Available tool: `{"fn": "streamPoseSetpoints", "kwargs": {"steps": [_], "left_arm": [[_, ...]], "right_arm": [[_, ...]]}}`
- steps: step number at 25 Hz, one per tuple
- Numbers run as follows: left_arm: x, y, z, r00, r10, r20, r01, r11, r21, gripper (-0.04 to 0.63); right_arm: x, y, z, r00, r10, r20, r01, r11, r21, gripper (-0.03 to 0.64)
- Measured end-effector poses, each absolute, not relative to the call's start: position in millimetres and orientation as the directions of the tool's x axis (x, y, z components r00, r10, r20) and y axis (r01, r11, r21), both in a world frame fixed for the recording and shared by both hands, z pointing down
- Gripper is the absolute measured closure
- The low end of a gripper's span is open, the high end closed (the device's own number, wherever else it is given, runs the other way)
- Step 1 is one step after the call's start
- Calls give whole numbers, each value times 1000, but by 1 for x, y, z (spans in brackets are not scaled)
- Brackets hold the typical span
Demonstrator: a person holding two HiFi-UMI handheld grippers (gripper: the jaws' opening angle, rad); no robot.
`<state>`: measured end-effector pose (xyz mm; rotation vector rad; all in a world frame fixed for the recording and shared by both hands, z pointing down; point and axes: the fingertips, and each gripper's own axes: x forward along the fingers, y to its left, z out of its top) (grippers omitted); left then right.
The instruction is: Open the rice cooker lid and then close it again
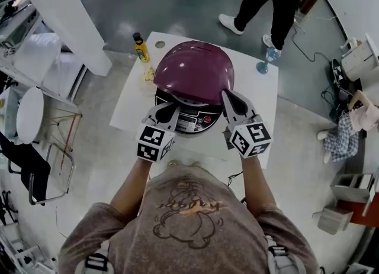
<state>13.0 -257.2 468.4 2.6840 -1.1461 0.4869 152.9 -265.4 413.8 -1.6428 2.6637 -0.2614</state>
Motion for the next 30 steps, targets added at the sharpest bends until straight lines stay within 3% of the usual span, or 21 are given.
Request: {"fn": "streamPoseSetpoints", "kwargs": {"steps": [30], "left_arm": [[38,-276,437,740,-594,316,-649,-753,105,574]], "right_arm": [[175,-339,296,-499,-862,-87,-865,501,6,613]]}}
